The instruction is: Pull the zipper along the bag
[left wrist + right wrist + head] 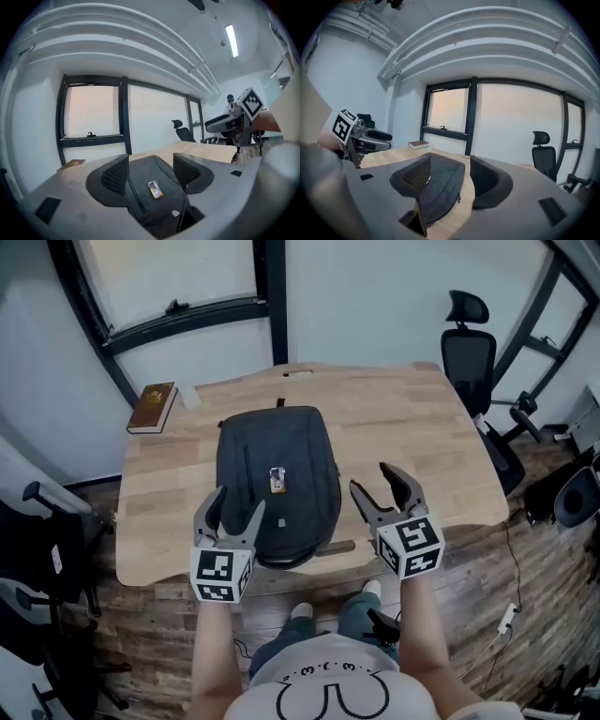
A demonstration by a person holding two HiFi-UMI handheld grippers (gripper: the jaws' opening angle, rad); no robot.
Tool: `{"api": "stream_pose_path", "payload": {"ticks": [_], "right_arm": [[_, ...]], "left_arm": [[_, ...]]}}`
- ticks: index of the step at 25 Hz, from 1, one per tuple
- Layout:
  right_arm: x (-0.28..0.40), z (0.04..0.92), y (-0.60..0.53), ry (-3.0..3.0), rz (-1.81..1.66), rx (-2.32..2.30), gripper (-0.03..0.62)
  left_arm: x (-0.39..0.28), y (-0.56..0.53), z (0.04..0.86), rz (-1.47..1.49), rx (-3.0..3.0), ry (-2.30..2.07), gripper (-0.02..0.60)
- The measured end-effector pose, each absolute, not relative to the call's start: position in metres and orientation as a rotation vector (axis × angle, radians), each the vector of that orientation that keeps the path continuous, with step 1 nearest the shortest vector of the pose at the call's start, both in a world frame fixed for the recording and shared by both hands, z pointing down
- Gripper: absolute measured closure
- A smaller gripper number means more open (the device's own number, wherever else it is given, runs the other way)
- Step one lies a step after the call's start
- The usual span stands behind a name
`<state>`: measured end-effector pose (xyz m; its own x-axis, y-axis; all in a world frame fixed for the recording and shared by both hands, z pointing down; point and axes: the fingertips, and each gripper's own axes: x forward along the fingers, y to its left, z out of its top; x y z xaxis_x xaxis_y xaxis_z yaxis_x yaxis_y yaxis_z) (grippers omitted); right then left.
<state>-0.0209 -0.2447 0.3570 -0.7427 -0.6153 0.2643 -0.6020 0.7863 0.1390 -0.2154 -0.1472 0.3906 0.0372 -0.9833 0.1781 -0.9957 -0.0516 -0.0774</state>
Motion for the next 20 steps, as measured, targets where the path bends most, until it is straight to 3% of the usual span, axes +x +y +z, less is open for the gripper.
{"api": "stream_pose_path", "payload": {"ticks": [4,5,6,7,20], "right_arm": [[-0.026,0.339,-0.227,-2.713,-0.089,1.014,0.35],[-0.025,0.334,-0.223,-2.713,-0.098,1.031,0.406],[-0.025,0.329,-0.22,-2.716,-0.106,1.046,0.466],[-0.025,0.325,-0.218,-2.723,-0.109,1.055,0.527],[-0.04,0.27,-0.192,-2.798,-0.23,0.982,0.542]], "left_arm": [[-0.232,-0.133,0.371,0.195,2.158,-2.204,0.32],[-0.238,-0.129,0.368,0.187,2.117,-2.245,0.397],[-0.243,-0.125,0.365,0.176,2.078,-2.281,0.526],[-0.248,-0.122,0.361,0.161,2.053,-2.301,0.552],[-0.244,-0.11,0.305,0.083,2.067,-2.402,0.561]]}}
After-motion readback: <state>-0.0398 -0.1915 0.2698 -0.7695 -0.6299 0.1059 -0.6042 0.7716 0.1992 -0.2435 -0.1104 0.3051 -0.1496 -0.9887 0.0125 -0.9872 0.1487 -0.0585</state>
